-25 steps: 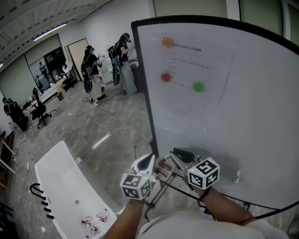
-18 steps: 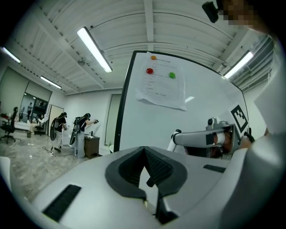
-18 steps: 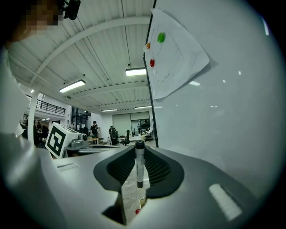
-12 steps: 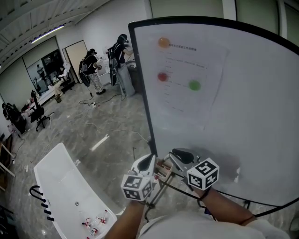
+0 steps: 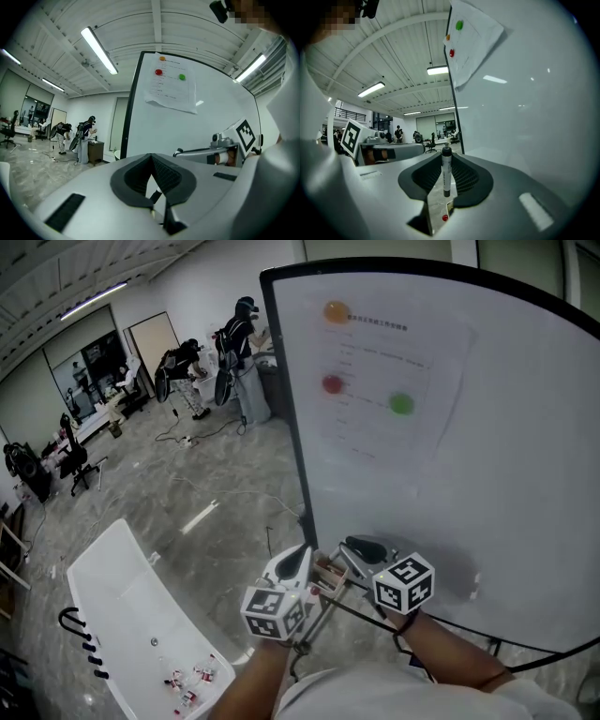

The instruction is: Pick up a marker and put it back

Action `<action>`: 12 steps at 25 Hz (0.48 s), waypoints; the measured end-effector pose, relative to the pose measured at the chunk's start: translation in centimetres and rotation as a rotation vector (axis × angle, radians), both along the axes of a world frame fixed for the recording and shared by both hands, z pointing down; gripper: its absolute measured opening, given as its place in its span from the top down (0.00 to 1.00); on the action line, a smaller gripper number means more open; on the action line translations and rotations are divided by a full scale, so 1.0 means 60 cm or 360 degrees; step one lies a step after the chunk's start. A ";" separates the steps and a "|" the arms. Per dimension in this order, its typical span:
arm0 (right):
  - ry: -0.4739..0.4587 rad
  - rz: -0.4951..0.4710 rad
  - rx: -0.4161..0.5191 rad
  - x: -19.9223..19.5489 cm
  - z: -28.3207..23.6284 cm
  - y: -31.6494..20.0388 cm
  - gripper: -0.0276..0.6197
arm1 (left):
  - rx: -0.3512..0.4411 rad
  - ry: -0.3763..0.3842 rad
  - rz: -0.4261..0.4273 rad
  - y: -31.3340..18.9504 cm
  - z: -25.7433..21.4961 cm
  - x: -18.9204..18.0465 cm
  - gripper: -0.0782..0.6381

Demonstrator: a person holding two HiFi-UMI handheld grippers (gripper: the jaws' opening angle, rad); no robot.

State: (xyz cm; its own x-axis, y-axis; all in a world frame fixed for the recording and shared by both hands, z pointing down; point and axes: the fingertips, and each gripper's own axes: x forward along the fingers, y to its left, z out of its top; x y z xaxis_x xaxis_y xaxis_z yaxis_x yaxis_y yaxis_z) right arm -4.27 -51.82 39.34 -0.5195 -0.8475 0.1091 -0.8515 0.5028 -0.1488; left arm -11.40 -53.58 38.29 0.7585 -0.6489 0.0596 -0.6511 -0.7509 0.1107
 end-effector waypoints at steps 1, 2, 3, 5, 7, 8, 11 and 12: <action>-0.0002 -0.0002 -0.0027 -0.002 0.014 -0.007 0.85 | -0.0006 0.0004 -0.0005 -0.002 0.003 -0.003 0.89; -0.0004 -0.0005 -0.0054 -0.004 0.027 -0.013 0.85 | -0.0002 -0.0003 -0.0012 -0.004 0.006 -0.005 0.89; -0.0005 -0.0009 -0.0079 -0.006 0.041 -0.017 0.85 | 0.0010 -0.0020 -0.0021 -0.006 0.010 -0.008 0.89; -0.0006 -0.0019 -0.0124 -0.012 0.066 -0.024 0.85 | 0.0031 -0.0053 -0.0043 -0.010 0.021 -0.016 0.89; 0.0001 -0.0024 -0.0167 -0.017 0.092 -0.031 0.85 | 0.0017 -0.0066 -0.0058 -0.016 0.038 -0.023 0.89; 0.0008 -0.0025 -0.0192 -0.019 0.106 -0.035 0.85 | -0.0002 -0.0067 -0.0060 -0.020 0.049 -0.025 0.89; 0.0051 -0.0021 -0.0262 -0.022 0.150 -0.049 0.85 | -0.0065 -0.0070 -0.0046 -0.029 0.085 -0.029 0.89; 0.0070 -0.0017 -0.0283 -0.022 0.167 -0.056 0.85 | -0.0082 -0.0073 -0.0037 -0.034 0.096 -0.030 0.89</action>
State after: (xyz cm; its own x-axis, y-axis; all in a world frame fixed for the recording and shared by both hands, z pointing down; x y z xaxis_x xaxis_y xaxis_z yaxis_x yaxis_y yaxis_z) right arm -5.58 -55.16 49.35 -0.5197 -0.8074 0.2793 -0.8540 0.4808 -0.1990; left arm -13.19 -55.60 44.05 0.7391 -0.6613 0.1278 -0.6734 -0.7297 0.1187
